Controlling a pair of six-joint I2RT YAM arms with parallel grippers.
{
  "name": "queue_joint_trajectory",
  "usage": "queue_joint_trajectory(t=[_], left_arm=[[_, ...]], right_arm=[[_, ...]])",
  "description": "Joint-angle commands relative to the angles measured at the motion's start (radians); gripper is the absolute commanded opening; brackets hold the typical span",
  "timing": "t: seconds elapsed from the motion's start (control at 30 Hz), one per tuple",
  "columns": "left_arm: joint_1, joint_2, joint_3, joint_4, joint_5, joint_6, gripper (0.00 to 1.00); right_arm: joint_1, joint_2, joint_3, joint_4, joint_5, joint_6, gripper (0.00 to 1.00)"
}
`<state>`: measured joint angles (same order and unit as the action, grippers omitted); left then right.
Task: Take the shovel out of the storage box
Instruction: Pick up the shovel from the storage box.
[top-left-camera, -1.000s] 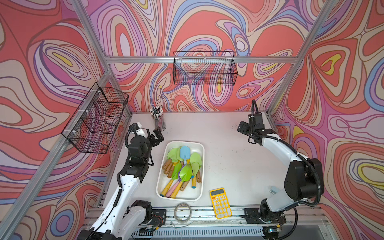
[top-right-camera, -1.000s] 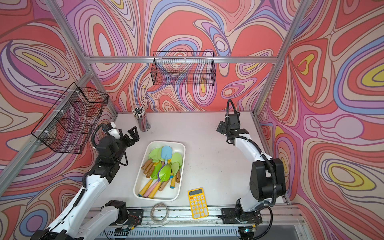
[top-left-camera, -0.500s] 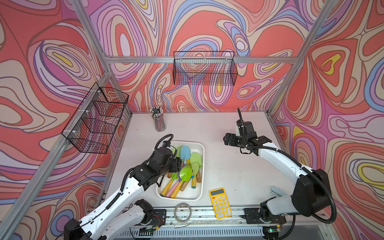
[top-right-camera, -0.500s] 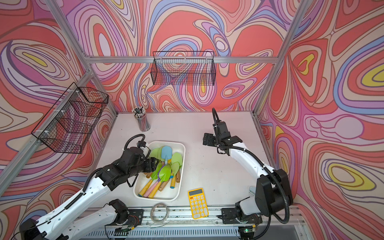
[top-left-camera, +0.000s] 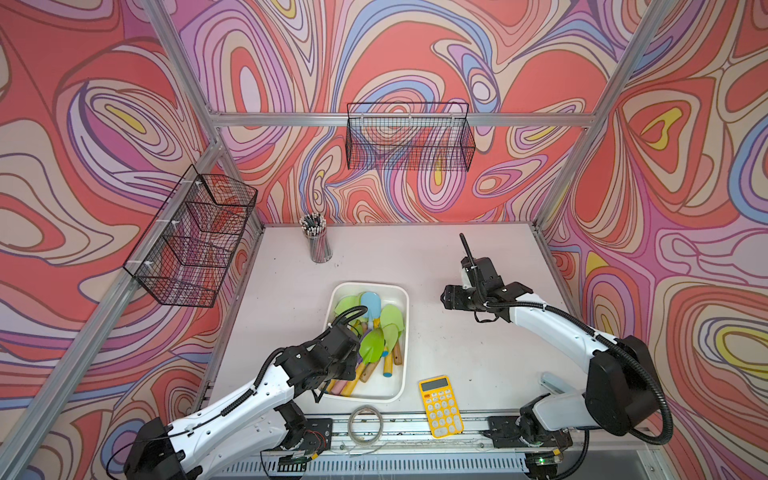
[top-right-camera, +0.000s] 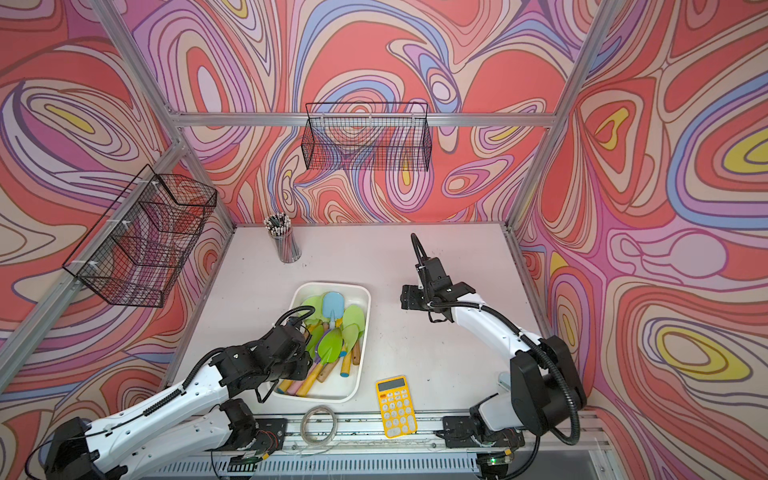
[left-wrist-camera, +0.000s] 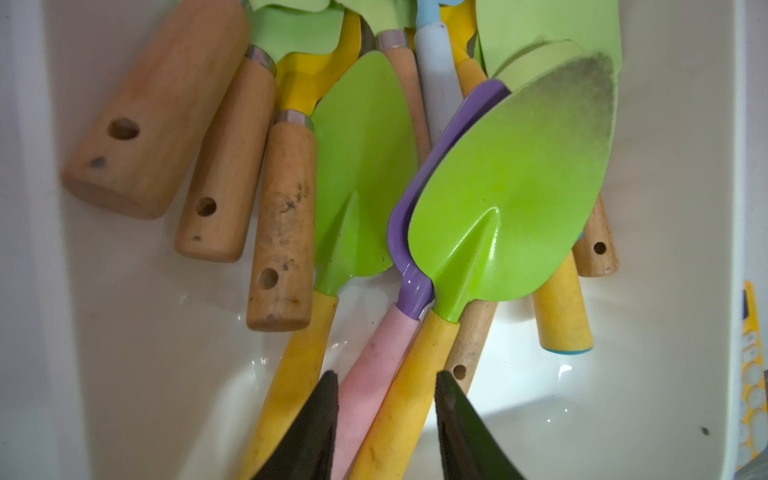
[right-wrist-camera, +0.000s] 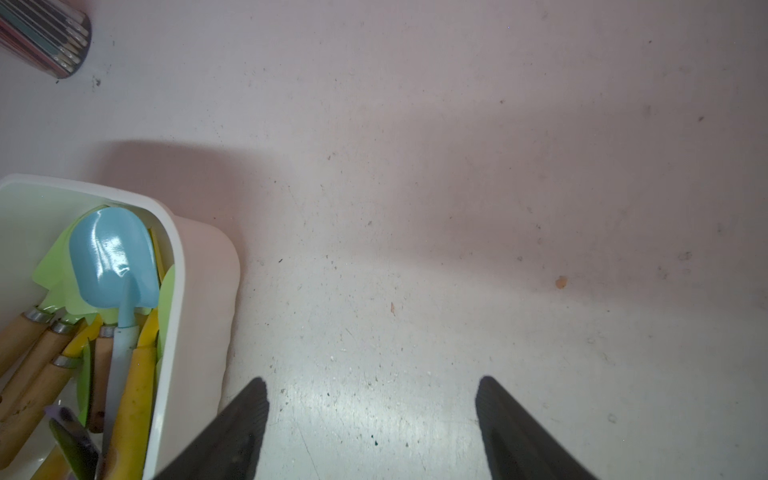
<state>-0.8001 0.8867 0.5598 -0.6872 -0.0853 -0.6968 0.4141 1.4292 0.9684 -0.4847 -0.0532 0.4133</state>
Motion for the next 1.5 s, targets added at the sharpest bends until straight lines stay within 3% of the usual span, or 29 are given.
queue_joint_trajectory(t=[0.0, 0.7, 1.2, 1.47], left_arm=[[-0.013, 0.029, -0.013, 0.031, 0.015, -0.004, 0.37], [-0.015, 0.224, -0.021, 0.164, 0.106, 0.049, 0.37], [-0.040, 0.141, -0.035, 0.086, 0.131, 0.047, 0.39], [-0.045, 0.187, -0.035, 0.098, 0.115, 0.051, 0.38]], right_arm=[[0.007, 0.000, -0.012, 0.011, 0.005, 0.023, 0.81], [0.009, 0.007, -0.020, 0.005, 0.014, 0.028, 0.78], [0.008, 0.015, -0.047, 0.033, -0.006, 0.043, 0.77], [0.010, 0.013, -0.059, 0.038, -0.008, 0.048, 0.76]])
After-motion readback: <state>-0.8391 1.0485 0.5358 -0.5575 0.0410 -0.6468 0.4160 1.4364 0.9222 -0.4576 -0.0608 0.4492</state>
